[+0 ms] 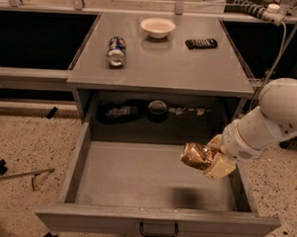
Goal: Place orange can into top drawer
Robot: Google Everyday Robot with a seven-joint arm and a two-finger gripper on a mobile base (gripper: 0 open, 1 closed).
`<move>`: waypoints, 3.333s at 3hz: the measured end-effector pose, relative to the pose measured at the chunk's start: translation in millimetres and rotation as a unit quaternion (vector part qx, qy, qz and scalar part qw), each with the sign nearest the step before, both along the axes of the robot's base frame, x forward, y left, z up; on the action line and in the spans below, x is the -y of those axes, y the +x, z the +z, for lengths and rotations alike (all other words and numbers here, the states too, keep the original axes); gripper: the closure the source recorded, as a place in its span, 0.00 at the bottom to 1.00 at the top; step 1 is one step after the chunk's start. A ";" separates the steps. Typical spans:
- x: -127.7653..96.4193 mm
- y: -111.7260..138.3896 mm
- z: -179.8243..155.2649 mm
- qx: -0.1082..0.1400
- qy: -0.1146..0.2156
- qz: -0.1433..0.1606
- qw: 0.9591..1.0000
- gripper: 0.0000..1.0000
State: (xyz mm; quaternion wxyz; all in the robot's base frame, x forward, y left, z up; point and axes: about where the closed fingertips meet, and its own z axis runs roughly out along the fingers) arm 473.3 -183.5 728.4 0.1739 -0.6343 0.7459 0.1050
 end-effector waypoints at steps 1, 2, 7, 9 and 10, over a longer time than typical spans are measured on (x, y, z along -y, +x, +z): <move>-4.3 1.0 -2.9 0.005 0.004 0.006 1.000 1.00; -31.3 13.9 -7.2 0.033 0.022 0.036 0.999 1.00; -142.0 88.3 -91.5 0.072 -0.053 0.064 0.994 1.00; -134.4 92.8 -121.0 0.033 -0.054 0.044 0.997 1.00; -134.4 92.8 -121.0 0.033 -0.054 0.044 0.997 0.81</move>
Offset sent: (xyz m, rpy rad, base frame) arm 0.0414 0.0752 -0.0080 0.1022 -0.1894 0.1591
